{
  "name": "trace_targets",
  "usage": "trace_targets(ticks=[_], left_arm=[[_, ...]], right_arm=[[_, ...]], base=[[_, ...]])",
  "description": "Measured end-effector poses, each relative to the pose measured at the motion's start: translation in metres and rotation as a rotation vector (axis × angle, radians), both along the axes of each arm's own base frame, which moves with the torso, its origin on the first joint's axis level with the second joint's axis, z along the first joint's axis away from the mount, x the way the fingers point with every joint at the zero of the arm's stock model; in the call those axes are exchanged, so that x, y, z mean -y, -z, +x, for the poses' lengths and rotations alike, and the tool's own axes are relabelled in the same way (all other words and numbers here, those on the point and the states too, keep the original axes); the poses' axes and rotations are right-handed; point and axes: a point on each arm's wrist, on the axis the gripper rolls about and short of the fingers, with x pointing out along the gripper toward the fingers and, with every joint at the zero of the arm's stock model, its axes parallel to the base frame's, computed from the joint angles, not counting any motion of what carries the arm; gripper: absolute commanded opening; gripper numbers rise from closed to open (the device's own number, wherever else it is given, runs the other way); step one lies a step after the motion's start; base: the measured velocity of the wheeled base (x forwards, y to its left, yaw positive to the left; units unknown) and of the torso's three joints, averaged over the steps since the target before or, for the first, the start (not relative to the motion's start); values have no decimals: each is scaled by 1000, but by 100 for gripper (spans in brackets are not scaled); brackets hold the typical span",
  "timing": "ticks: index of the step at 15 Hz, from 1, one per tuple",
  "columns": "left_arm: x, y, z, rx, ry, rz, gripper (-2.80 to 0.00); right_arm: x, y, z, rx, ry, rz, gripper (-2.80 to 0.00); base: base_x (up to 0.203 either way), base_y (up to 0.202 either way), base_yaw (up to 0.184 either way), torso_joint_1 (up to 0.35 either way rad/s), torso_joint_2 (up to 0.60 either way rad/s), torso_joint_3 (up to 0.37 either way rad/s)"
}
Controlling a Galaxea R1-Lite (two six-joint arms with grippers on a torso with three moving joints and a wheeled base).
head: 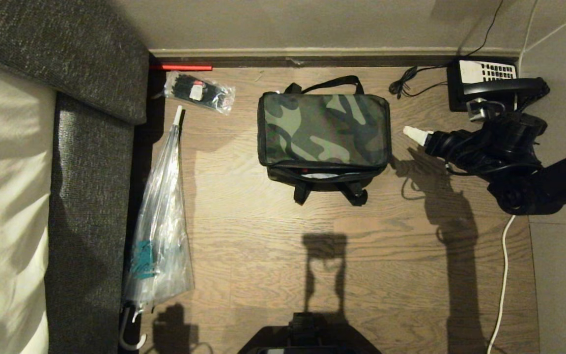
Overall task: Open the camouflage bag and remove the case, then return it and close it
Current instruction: Open the top of the storage box
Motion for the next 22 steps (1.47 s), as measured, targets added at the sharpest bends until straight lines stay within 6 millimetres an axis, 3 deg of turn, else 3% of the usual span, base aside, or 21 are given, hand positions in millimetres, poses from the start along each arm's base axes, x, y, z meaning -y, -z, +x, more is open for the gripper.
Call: trace_targets(ticks=[4,8,11,15,22], left_arm=[[0,0,0,0,0,0,-280],[0,0,0,0,0,1,-280],[0,0,0,0,0,0,-280],[0,0,0,0,0,0,-280],[0,0,0,0,0,0,-280]], right_arm=[[-7,-11,-18,-190,-129,352,0],[-36,-19,-24,-312,-262,555,0],[-56,-22,-27,-334,-339,571,0],[-61,-21,-25,-341,-356,563,0],[-45,-22,-21,-329,-361,539,0]], base=[[0,0,0,0,0,0],[0,0,0,0,0,0],[0,0,0,0,0,0],[0,0,0,0,0,0],[0,0,0,0,0,0]])
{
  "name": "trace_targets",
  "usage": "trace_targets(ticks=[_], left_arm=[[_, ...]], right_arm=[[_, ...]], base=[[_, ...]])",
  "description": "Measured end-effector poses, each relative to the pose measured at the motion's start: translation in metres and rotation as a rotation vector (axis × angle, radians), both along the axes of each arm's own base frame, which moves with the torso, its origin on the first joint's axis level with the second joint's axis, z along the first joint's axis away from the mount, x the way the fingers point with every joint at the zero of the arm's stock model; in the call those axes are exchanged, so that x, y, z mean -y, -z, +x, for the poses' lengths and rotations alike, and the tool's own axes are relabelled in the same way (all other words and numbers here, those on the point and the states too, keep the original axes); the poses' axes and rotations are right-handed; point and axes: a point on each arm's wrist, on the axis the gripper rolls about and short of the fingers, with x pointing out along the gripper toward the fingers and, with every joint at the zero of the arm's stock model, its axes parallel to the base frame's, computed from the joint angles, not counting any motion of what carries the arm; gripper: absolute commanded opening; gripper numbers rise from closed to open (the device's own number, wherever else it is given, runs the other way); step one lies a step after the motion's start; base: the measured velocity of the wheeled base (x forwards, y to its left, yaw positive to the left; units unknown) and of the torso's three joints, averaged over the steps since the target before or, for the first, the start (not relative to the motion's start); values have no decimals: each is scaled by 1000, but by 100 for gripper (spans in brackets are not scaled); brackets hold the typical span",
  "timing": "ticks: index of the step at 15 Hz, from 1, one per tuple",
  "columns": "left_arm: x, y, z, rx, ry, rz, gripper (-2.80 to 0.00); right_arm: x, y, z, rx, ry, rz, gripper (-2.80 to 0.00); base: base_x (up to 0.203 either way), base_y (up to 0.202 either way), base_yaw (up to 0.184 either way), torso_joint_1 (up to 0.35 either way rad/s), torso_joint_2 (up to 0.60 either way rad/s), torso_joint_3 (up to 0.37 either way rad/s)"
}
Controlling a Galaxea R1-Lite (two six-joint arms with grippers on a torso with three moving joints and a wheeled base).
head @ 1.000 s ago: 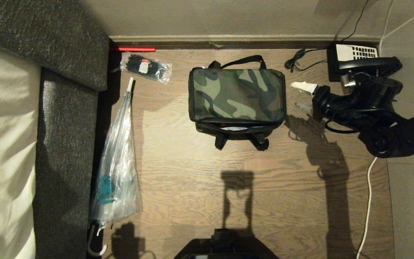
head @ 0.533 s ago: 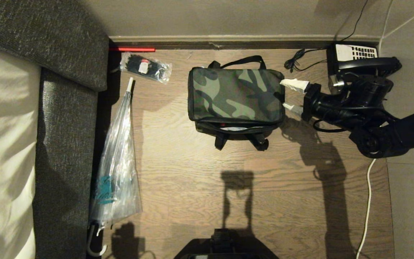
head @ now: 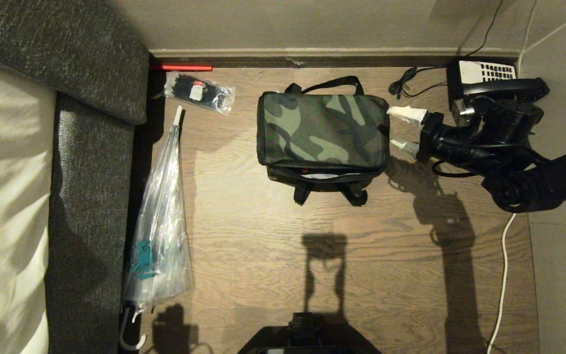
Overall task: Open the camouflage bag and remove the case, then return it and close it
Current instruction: Open the top of the storage box
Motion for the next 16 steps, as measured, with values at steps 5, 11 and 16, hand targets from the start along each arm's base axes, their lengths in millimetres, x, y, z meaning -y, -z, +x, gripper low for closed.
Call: trace_targets(ticks=[5,11,16], left_arm=[[0,0,0,0,0,0,-280],[0,0,0,0,0,0,-280],[0,0,0,0,0,0,-280]], right_arm=[[0,9,1,7,-7,-47,0],[-1,17,7,16,-6,-65,0],[-4,22,15,9,-16,-62,0]], base=[[0,0,0,0,0,0],[0,0,0,0,0,0],[0,0,0,0,0,0]])
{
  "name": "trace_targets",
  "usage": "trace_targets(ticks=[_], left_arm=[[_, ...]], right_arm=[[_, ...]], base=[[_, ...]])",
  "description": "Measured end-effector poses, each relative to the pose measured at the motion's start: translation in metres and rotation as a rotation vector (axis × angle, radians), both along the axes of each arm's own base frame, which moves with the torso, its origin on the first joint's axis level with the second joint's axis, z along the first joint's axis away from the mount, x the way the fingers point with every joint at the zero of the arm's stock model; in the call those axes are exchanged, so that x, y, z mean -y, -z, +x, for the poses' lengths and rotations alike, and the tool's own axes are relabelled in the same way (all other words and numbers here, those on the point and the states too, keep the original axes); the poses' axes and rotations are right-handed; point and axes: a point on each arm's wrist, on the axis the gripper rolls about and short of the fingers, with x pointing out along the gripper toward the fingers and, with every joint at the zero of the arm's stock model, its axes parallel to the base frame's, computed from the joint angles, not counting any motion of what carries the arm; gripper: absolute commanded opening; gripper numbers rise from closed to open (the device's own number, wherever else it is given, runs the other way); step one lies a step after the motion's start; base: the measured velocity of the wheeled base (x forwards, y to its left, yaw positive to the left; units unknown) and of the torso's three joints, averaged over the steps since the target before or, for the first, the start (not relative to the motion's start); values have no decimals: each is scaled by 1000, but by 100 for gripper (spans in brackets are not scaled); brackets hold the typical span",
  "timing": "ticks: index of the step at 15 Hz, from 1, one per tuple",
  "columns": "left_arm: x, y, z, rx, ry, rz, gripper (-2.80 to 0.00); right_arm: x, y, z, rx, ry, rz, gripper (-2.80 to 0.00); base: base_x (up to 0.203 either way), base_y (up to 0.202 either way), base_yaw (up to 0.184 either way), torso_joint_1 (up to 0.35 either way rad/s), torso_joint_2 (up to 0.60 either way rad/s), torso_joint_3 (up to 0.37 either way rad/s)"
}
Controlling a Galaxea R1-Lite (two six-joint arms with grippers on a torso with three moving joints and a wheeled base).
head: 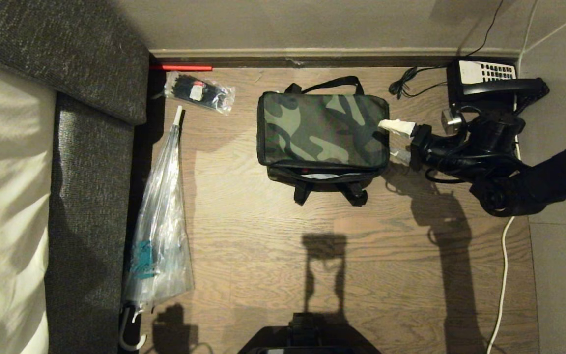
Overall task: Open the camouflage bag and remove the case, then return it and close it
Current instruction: Open the top of the storage box
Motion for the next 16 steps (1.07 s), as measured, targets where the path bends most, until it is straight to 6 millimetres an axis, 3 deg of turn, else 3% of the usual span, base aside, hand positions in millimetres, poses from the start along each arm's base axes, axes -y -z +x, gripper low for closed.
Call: trace_targets(ticks=[12,16], left_arm=[[0,0,0,0,0,0,-280],[0,0,0,0,0,0,-280]], right_arm=[[-34,-13,-1,-16,-87,67,0],[-36,-22,-2,-32,-101,113,0]], base=[[0,0,0,0,0,0],[0,0,0,0,0,0]])
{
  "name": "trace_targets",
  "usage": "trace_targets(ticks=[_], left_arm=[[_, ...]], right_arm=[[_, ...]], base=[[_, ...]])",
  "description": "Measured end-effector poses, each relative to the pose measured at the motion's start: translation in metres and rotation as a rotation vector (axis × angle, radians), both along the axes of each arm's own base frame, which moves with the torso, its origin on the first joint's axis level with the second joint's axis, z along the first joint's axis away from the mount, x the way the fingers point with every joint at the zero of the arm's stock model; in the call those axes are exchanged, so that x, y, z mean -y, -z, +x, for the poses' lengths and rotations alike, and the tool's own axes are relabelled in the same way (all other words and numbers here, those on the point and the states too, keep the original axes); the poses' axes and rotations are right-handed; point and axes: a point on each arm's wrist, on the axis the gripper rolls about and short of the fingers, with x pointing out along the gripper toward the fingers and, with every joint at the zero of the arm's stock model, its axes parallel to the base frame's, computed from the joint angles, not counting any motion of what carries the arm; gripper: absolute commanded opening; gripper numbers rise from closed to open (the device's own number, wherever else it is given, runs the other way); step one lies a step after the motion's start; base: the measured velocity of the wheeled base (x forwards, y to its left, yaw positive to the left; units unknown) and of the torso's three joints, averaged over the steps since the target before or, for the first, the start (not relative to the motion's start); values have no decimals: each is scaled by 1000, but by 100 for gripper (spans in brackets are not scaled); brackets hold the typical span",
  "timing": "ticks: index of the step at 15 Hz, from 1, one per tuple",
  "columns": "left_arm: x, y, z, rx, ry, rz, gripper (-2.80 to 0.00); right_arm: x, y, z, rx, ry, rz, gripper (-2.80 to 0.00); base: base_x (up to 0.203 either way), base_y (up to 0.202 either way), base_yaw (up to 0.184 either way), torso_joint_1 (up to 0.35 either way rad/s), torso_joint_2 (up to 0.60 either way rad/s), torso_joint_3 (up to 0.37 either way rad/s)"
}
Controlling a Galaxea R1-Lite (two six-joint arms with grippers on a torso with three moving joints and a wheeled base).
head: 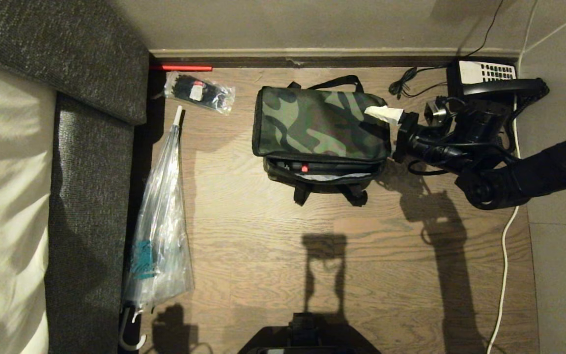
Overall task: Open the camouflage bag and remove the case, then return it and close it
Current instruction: Open the top of the storage box
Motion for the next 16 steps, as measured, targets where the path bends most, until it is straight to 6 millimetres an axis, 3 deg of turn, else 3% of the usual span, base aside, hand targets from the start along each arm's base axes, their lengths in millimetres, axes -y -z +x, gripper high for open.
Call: trace_targets(ticks=[8,16], left_arm=[[0,0,0,0,0,0,-280],[0,0,0,0,0,0,-280]], right_arm=[[-14,-29,6,47,-5,90,0],[-1,-74,15,214,48,135,0]], base=[[0,0,0,0,0,0],[0,0,0,0,0,0]])
